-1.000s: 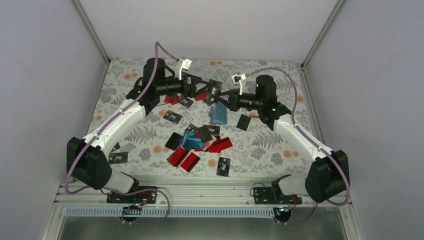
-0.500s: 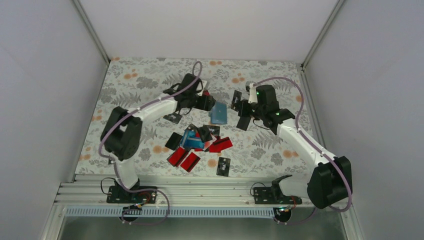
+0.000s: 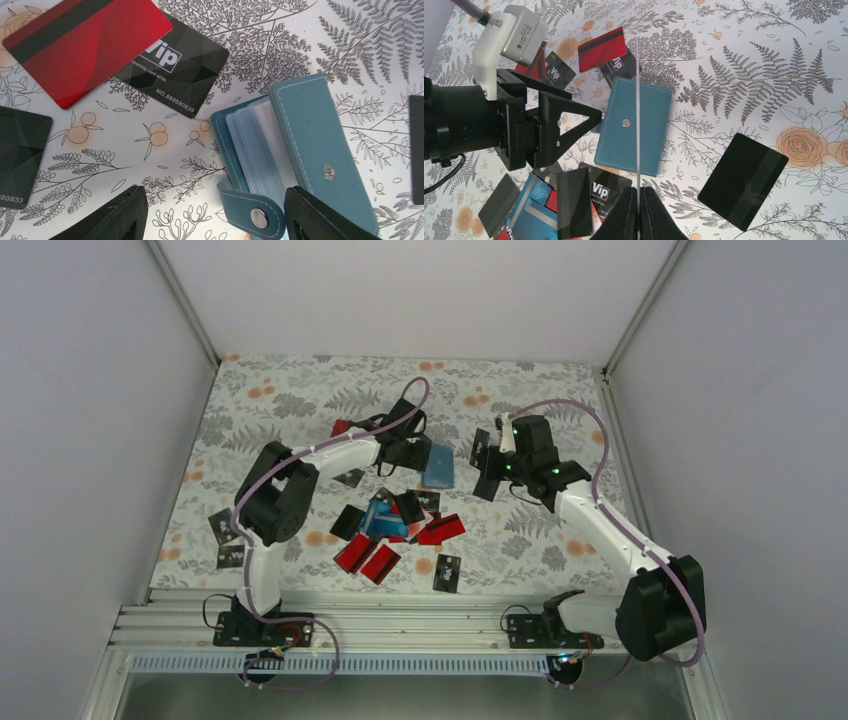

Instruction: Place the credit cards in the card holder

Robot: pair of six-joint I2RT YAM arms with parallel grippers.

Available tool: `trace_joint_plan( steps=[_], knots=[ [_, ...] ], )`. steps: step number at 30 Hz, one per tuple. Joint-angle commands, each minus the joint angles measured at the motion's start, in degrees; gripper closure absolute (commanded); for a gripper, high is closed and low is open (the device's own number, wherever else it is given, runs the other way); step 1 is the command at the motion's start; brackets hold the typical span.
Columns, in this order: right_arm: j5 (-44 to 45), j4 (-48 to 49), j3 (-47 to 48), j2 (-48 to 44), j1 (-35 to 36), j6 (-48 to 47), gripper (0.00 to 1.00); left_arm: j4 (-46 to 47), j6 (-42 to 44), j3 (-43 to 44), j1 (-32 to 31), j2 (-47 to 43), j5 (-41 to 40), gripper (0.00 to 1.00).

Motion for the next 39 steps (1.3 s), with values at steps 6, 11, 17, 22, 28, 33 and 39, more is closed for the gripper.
trace_joint_plan(
  steps=[6, 11, 17, 22, 28, 33, 39],
  knots=[
    [0.48, 0.13, -0.57, 0.14, -0.33, -0.77, 0.96, 0.95, -0.47, 2.68, -0.71, 3.14, 1.52, 0.32],
    [0.42, -0.02, -0.66, -0.24, -0.34, -0.76, 0.96, 0.67, -0.89, 3.70, -0.78, 4.30, 1.58, 0.34],
    [-0.01, 0.16, -0.83, -0.27, -0.34, -1.04, 0.96, 1.13, -0.84, 2.63, -1.41, 3.06, 1.57, 0.27],
    [-0.66, 0.41, -0.91, 0.12, -0.34, -0.91, 0.96, 1.34, -0.72, 2.41, -2.03, 2.52, 1.42, 0.21],
    [-0.65, 0.42, -0.92, 0.11, -0.34, -0.99, 0.96, 1.13, -0.49, 2.93, -2.45, 2.67, 0.22, 0.20],
    [-1.52, 0.38, -0.80, 0.28, -0.34, -1.03, 0.96, 1.37, -0.10, 2.99, -2.49, 4.16, -2.03, 0.36],
    [-5.53, -0.72, 0.26, 0.39, -0.34, -1.64, 0.96, 4.38, 0.10, 0.96, -2.46, 2.51, -2.21, 0.80]
  ],
)
